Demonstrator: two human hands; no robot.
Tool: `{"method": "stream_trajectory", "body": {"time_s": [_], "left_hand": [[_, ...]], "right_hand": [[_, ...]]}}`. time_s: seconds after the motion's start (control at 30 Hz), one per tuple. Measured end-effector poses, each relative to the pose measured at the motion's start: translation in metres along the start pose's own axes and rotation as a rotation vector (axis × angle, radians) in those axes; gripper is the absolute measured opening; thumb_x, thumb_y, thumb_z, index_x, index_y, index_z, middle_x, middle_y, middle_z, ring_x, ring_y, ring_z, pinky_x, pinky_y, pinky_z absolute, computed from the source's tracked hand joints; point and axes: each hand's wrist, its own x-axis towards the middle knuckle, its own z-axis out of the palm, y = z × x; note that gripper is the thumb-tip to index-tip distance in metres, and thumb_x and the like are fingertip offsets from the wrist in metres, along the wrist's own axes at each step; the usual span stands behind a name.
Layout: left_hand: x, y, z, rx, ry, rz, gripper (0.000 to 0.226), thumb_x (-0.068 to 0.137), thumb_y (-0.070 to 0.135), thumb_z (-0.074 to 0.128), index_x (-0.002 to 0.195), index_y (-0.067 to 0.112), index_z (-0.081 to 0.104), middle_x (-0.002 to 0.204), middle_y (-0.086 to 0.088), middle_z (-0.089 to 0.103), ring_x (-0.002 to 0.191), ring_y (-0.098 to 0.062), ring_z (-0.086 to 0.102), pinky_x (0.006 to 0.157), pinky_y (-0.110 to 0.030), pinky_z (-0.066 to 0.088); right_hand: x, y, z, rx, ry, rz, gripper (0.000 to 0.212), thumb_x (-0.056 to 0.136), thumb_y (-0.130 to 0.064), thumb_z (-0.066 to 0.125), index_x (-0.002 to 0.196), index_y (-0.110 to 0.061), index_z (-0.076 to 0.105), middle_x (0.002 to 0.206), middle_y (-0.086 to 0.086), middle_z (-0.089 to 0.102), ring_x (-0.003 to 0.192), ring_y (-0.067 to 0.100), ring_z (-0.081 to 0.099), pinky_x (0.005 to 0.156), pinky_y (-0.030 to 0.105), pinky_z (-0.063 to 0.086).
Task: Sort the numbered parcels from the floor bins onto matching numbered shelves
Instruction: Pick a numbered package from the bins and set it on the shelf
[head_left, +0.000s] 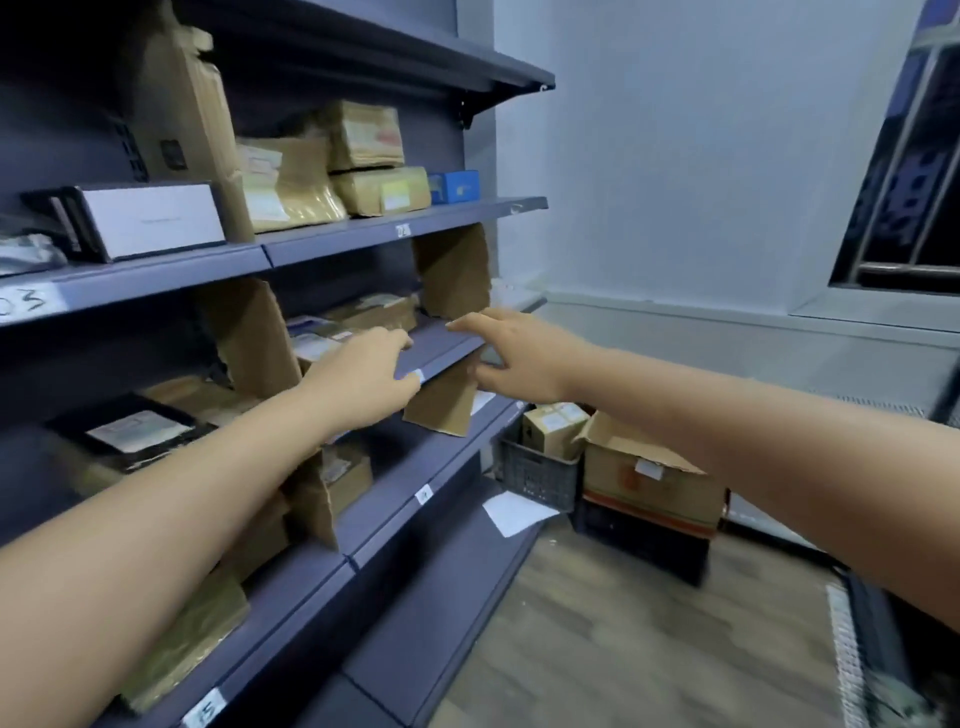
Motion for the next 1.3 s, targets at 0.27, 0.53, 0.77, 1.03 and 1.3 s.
{"method": "stream_trajectory", "body": {"time_s": [0.27, 0.53, 0.77, 1.03, 1.3], "left_hand": [[0.119, 0.076, 0.098, 0.042, -0.135, 0.188, 0.052, 0.097, 0.037, 0.044, 0.145, 0.019, 0.036, 0.148, -0.003, 0.039, 0.128, -0.029, 0.045, 0.099, -0.037, 0.038], [0.267, 0.114, 0.196, -0.006, -0.285, 0.315, 0.047, 0.097, 0.037, 0.044, 0.139, 0.016, 0.042, 0.142, -0.006, 0.044, 0.124, -0.027, 0.047, 0.097, -0.035, 0.040], [0.395, 0.149, 0.253, 0.034, -0.345, 0.419, 0.050, 0.095, 0.037, 0.045, 0.142, 0.020, 0.040, 0.142, -0.004, 0.047, 0.127, -0.025, 0.045, 0.098, -0.035, 0.037], [0.523, 0.194, 0.324, 0.031, -0.380, 0.393, 0.052, 0.096, 0.039, 0.044, 0.144, 0.019, 0.037, 0.140, -0.003, 0.046, 0.126, -0.025, 0.046, 0.101, -0.035, 0.039], [0.652, 0.224, 0.407, -0.046, -0.435, 0.248, 0.039, 0.093, 0.038, 0.046, 0.128, 0.021, 0.047, 0.125, -0.002, 0.054, 0.113, -0.023, 0.052, 0.094, -0.037, 0.043]], "right_hand": [[-0.015, 0.149, 0.038, 0.005, -0.070, 0.234, 0.054, 0.095, -0.027, 0.049, 0.146, -0.024, 0.034, 0.139, 0.007, 0.046, 0.121, 0.026, 0.049, 0.098, 0.041, 0.043], [0.025, 0.287, 0.068, -0.027, -0.163, 0.461, 0.057, 0.097, -0.031, 0.048, 0.150, -0.023, 0.028, 0.147, 0.005, 0.039, 0.131, 0.025, 0.044, 0.104, 0.038, 0.040], [0.071, 0.391, 0.092, 0.016, -0.198, 0.565, 0.057, 0.097, -0.032, 0.049, 0.149, -0.023, 0.029, 0.148, 0.005, 0.038, 0.130, 0.025, 0.045, 0.104, 0.039, 0.041], [0.128, 0.533, 0.118, 0.037, -0.218, 0.556, 0.059, 0.097, -0.032, 0.049, 0.151, -0.025, 0.027, 0.148, 0.004, 0.038, 0.130, 0.026, 0.045, 0.103, 0.037, 0.041], [0.192, 0.693, 0.143, 0.071, -0.270, 0.499, 0.058, 0.097, -0.031, 0.048, 0.151, -0.024, 0.026, 0.150, 0.005, 0.037, 0.132, 0.026, 0.044, 0.104, 0.037, 0.041]]}}
